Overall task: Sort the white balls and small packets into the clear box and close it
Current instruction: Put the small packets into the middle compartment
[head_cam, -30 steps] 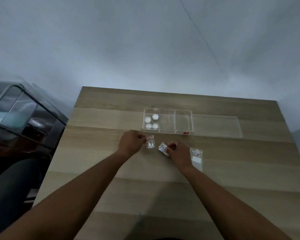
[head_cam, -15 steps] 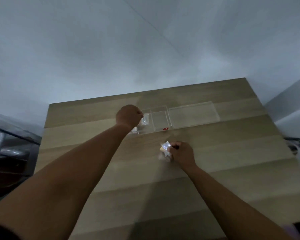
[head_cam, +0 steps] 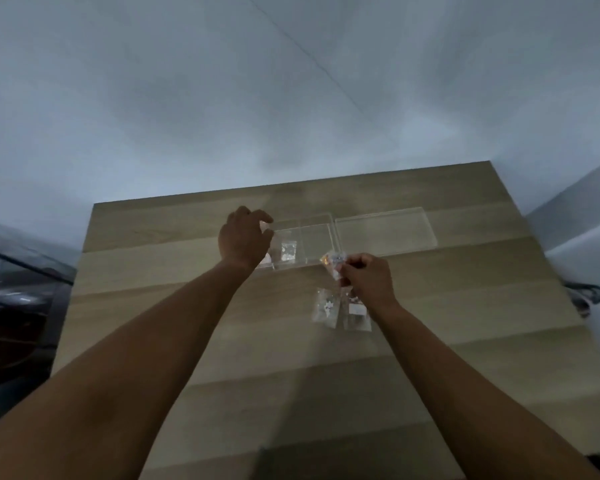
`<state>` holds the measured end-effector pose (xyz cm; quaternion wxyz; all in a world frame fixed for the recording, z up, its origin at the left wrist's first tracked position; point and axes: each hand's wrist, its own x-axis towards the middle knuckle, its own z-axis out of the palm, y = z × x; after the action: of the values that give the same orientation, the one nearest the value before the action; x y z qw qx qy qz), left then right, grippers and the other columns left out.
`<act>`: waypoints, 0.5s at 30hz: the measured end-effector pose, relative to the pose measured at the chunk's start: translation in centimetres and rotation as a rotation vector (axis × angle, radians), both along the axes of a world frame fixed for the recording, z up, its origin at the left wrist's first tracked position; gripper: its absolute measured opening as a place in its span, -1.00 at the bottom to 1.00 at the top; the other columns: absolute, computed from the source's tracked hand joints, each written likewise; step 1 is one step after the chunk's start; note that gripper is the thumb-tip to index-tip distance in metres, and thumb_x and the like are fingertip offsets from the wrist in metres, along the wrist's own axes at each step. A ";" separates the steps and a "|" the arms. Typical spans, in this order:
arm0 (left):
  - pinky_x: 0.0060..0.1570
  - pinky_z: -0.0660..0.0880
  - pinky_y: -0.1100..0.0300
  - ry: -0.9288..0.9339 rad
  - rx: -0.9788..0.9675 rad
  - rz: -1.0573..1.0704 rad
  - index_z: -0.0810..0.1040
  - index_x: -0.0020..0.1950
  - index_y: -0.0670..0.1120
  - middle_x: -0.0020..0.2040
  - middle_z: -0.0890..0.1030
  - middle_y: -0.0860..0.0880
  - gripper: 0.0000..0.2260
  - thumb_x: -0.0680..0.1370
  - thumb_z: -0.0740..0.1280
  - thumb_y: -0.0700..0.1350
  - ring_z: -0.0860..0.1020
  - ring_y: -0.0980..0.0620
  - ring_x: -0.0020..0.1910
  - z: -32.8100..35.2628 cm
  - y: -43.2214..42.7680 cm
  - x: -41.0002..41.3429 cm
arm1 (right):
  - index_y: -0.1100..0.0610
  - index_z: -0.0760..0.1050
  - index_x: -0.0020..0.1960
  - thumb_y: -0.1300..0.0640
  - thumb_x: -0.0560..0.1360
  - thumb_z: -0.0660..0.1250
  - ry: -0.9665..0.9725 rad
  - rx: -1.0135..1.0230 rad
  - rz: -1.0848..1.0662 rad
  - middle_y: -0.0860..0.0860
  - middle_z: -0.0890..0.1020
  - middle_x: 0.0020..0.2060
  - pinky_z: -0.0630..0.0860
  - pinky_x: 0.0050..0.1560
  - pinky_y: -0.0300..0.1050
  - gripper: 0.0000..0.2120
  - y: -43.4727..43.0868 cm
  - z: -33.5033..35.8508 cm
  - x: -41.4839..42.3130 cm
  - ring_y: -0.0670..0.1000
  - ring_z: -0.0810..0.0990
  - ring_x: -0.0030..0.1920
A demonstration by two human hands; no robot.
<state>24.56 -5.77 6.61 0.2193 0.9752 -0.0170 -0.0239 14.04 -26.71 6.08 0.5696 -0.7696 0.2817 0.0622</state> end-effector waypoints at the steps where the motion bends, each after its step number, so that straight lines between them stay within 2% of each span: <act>1: 0.08 0.54 -0.02 -0.006 -0.060 0.068 0.61 0.14 0.06 0.12 0.56 -0.08 -0.76 0.48 0.37 -0.05 0.52 -0.10 0.18 0.0 0.6 -0.3 | 0.19 0.59 -0.09 0.23 0.44 0.42 -0.013 0.007 0.026 0.09 0.68 -0.27 0.47 -0.54 -0.23 -0.94 0.3 0.5 0.8 -0.12 0.63 -0.46; 4: 0.11 0.54 -0.06 0.017 -0.162 0.243 0.55 0.24 0.04 0.21 0.52 -0.11 -0.66 0.47 0.38 -0.11 0.50 -0.11 0.24 -0.4 2.6 -1.5 | 0.15 0.59 -0.13 0.21 0.42 0.45 -0.039 -0.032 0.113 0.10 0.69 -0.24 0.52 -0.46 -0.19 -0.94 1.7 1.6 3.3 -0.05 0.65 -0.41; 6: 0.15 0.53 -0.05 0.059 -0.218 0.332 0.51 0.29 0.03 0.25 0.51 -0.13 -0.61 0.47 0.40 -0.11 0.52 -0.11 0.23 -0.9 3.7 -2.4 | 0.15 0.63 -0.12 0.17 0.39 0.48 -0.032 -0.100 0.181 0.11 0.71 -0.21 0.60 -0.25 -0.08 -0.91 2.9 1.9 5.0 0.00 0.66 -0.33; 8: 0.15 0.51 0.04 0.119 -0.295 0.386 0.49 0.31 0.00 0.24 0.55 -0.13 -0.59 0.47 0.41 -0.10 0.56 -0.10 0.19 -1.4 4.4 -3.1 | 0.16 0.67 -0.11 0.14 0.36 0.50 -0.026 -0.192 0.241 0.13 0.73 -0.17 0.59 -0.09 -0.02 -0.86 4.0 1.9 6.6 0.04 0.66 -0.22; 11: 0.10 0.51 0.15 0.219 -0.379 0.434 0.56 0.23 -0.03 0.15 0.67 -0.12 -0.67 0.46 0.39 -0.11 0.63 -0.09 0.11 -2.1 4.9 -3.9 | 0.14 0.68 -0.17 0.15 0.33 0.48 -0.027 -0.314 0.323 0.13 0.73 -0.17 0.47 -0.12 -0.15 -0.90 5.6 1.6 8.1 0.09 0.67 -0.13; 15: 0.11 0.59 -0.01 0.262 -0.467 0.480 0.63 0.10 -0.04 0.07 0.71 -0.11 -0.77 0.45 0.37 -0.14 0.68 -0.11 0.02 -2.8 5.0 -4.4 | 0.05 0.60 -0.03 0.16 0.36 0.42 -0.027 -0.454 0.398 0.09 0.70 0.00 0.49 0.02 -0.07 -0.82 6.8 0.8 8.7 0.15 0.62 0.06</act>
<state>20.13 -0.74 3.84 0.4357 0.8638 0.2357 -0.0918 22.70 -19.88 6.84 0.3633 -0.9181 0.1245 0.0977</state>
